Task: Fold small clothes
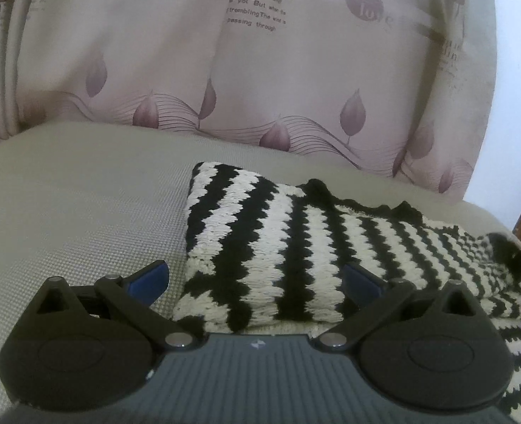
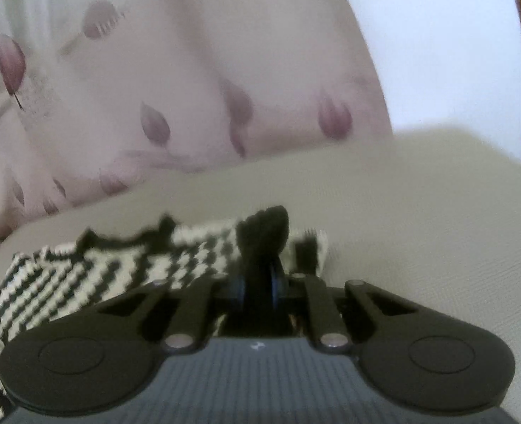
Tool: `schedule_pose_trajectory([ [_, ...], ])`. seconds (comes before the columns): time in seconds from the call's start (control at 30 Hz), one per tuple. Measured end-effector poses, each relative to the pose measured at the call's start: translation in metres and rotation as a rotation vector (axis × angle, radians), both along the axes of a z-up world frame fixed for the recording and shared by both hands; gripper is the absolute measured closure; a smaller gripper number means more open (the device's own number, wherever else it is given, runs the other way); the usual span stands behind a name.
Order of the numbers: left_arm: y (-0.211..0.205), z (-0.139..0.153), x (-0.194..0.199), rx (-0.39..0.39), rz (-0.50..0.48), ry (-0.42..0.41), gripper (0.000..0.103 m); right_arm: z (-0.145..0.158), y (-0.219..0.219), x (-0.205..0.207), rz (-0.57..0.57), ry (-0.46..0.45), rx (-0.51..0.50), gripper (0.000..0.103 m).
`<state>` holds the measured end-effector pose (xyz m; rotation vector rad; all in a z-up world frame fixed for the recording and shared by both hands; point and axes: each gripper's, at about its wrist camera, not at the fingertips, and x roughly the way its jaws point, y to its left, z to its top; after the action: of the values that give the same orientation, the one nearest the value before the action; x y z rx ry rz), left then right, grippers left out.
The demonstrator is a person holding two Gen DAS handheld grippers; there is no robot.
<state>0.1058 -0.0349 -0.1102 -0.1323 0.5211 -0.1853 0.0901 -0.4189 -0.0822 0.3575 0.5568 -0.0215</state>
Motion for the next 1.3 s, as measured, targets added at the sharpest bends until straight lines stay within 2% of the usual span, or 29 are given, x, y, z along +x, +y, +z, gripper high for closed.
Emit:
schedule_pose_trajectory([
  [0.1, 0.003, -0.001, 0.003, -0.008, 0.028, 0.012, 0.0, -0.002, 0.0, -0.001, 0.002, -0.021, 0.011, 0.09],
  [0.2, 0.005, -0.003, 0.008, -0.002, 0.065, 0.049, 0.0, -0.008, -0.002, 0.004, -0.008, 0.006, 0.018, 0.09],
  [0.3, 0.007, -0.005, 0.014, 0.005, 0.114, 0.09, 0.0, -0.011, -0.011, 0.005, -0.01, 0.007, 0.071, 0.09],
  [0.47, 0.008, -0.007, 0.018, 0.022, 0.165, 0.119, 0.0, -0.012, -0.009, 0.004, -0.017, 0.003, 0.056, 0.09],
  [1.3, 0.004, -0.005, 0.016, 0.078, 0.183, 0.108, 0.0, -0.007, 0.005, 0.005, -0.04, 0.022, -0.074, 0.083],
])
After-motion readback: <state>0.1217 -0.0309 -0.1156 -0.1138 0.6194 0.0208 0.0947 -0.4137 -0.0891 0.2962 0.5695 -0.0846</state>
